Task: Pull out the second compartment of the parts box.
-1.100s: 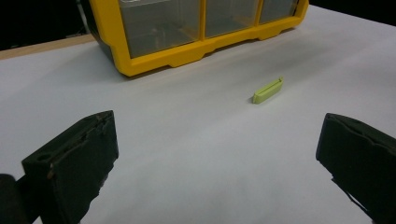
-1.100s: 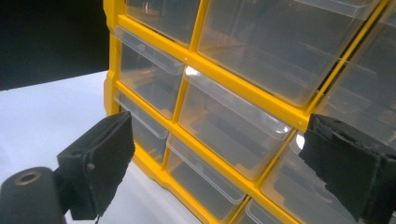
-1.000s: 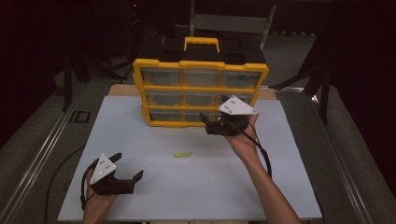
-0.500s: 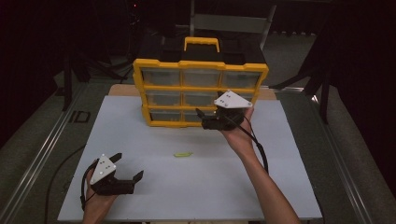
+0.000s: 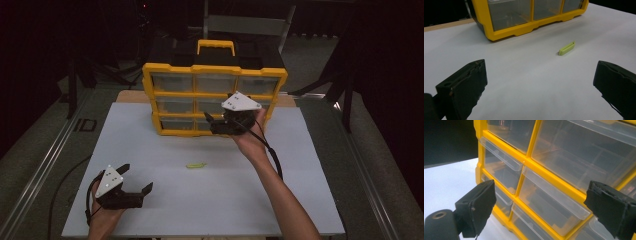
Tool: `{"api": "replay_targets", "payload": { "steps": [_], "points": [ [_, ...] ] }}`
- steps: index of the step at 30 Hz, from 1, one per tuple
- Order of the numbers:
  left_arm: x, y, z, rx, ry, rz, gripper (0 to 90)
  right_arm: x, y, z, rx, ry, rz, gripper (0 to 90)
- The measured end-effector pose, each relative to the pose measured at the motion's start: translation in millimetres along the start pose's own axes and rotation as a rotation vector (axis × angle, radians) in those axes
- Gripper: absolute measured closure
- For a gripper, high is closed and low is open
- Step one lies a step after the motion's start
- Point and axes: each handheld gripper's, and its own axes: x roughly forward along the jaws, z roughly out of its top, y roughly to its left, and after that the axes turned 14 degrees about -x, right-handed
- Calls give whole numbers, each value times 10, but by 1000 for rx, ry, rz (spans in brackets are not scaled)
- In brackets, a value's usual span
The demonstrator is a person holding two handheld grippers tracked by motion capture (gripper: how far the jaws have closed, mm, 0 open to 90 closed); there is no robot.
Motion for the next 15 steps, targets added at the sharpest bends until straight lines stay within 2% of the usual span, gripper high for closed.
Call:
{"api": "replay_targets", "payload": {
  "steps": [4, 7, 10, 15],
  "points": [
    [-8, 8, 3, 1, -1, 2, 1, 24, 9, 29, -24, 11, -12, 107],
    [-15, 17, 3, -6, -7, 3, 1, 40, 8, 32, -24, 13, -15, 107],
    [-21, 24, 3, -6, -7, 7, 1, 68, 7, 39, -50, 30, -33, 106],
    [-14, 18, 2, -3, -5, 6, 1, 116, 10, 66, -81, 52, -37, 105]
  ]
}}
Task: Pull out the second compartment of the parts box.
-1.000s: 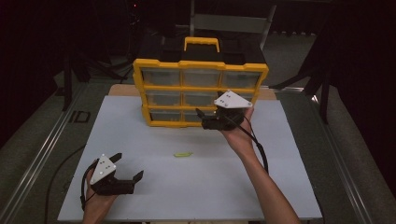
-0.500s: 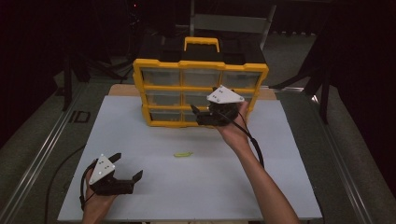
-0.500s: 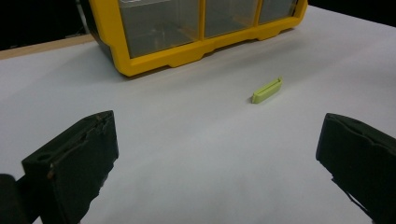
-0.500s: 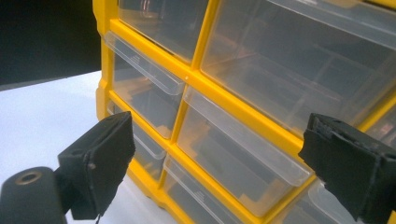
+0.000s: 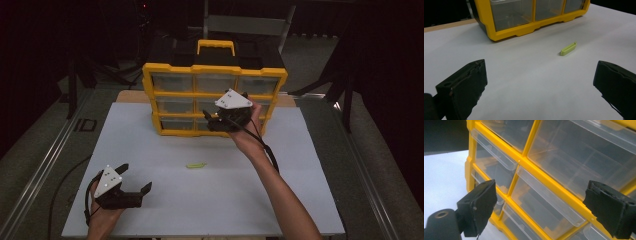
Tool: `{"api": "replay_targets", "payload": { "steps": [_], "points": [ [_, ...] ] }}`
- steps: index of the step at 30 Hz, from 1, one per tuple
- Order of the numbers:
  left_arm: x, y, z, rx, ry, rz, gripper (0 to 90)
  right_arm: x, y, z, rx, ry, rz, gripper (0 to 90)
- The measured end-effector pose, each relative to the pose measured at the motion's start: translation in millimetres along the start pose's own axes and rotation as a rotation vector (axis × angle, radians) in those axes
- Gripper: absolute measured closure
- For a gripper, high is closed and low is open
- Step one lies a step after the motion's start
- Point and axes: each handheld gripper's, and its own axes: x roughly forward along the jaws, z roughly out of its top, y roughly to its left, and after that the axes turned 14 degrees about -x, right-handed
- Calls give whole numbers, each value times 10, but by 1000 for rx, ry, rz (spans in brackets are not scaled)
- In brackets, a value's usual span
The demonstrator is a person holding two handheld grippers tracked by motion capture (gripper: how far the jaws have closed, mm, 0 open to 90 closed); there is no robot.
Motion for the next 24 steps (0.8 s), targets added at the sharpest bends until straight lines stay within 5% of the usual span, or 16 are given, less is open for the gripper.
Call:
{"api": "replay_targets", "payload": {
  "steps": [12, 24],
  "points": [
    [-3, 7, -1, -2, 1, -1, 1, 62, 6, 31, -59, 45, -32, 95],
    [-4, 10, -2, -3, 2, -1, 1, 111, 83, 105, -221, 106, -93, 95]
  ]
}}
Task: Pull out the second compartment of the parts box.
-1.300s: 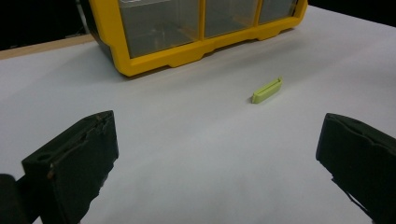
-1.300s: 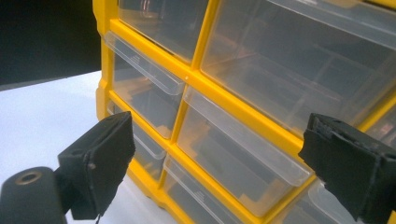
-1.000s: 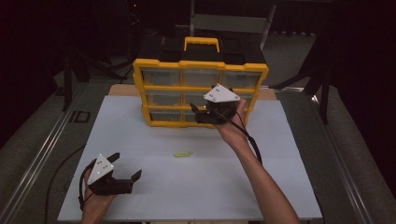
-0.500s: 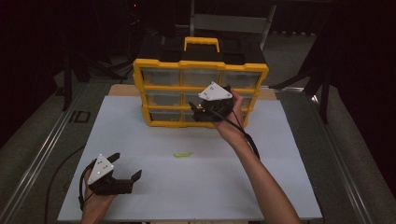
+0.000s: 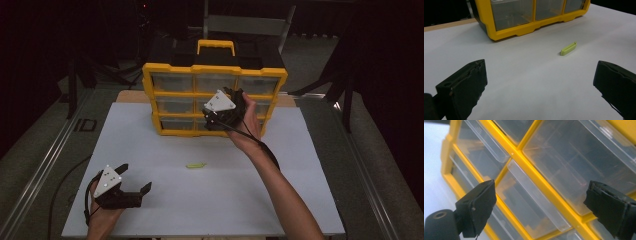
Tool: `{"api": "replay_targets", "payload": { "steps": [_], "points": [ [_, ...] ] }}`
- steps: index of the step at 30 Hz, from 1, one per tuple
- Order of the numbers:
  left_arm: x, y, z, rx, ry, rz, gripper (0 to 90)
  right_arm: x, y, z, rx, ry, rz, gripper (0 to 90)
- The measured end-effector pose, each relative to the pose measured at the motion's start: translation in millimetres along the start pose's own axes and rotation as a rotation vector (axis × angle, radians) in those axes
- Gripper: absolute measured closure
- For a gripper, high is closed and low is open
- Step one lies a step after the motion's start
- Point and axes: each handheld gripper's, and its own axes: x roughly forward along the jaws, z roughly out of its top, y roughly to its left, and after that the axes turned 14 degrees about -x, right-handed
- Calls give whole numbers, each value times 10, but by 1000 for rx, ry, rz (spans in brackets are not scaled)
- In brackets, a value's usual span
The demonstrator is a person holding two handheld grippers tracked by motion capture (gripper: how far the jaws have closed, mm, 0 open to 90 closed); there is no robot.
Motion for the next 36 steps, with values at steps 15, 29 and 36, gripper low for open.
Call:
{"api": "replay_targets", "payload": {
  "steps": [15, 29, 36],
  "points": [
    [3, 2, -1, 0, 4, 0, 1, 48, 41, 60, -185, 83, -95, 96],
    [6, 1, -4, -1, 7, -1, 1, 82, 49, 71, -341, 146, -183, 96],
    [10, 1, -5, -2, 10, 0, 1, 77, 51, 105, -425, 161, -227, 96]
  ]
}}
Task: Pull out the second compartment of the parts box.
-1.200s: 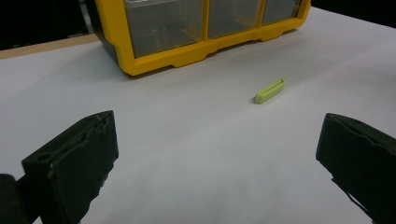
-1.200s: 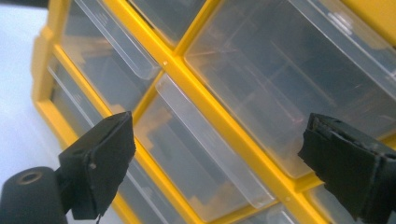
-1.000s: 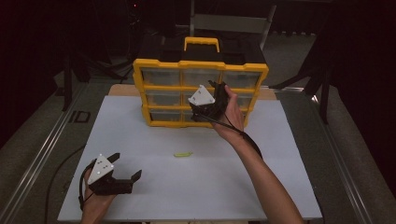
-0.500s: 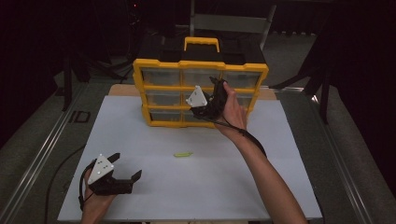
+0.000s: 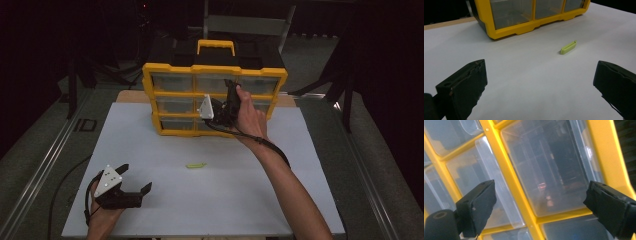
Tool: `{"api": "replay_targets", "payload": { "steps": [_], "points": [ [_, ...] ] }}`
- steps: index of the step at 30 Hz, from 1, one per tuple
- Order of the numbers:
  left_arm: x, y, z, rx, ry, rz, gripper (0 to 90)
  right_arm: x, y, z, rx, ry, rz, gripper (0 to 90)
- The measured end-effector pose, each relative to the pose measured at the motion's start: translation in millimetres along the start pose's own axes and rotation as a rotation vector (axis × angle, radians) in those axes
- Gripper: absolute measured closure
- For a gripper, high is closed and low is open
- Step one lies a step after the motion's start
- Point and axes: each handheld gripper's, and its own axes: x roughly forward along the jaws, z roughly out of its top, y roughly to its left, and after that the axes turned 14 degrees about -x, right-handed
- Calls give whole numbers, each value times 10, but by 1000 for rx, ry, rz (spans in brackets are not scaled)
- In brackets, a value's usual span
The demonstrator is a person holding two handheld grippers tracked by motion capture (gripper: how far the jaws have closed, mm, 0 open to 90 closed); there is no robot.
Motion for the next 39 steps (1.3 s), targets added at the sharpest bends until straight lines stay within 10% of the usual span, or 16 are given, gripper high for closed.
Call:
{"api": "replay_targets", "payload": {
  "steps": [26, 39],
  "points": [
    [17, 3, -6, 1, 14, 2, 1, 101, -71, 93, -313, 89, -187, 145],
    [40, -2, -12, 2, 29, 5, 1, 94, -55, 98, -418, 93, -330, 474]
  ]
}}
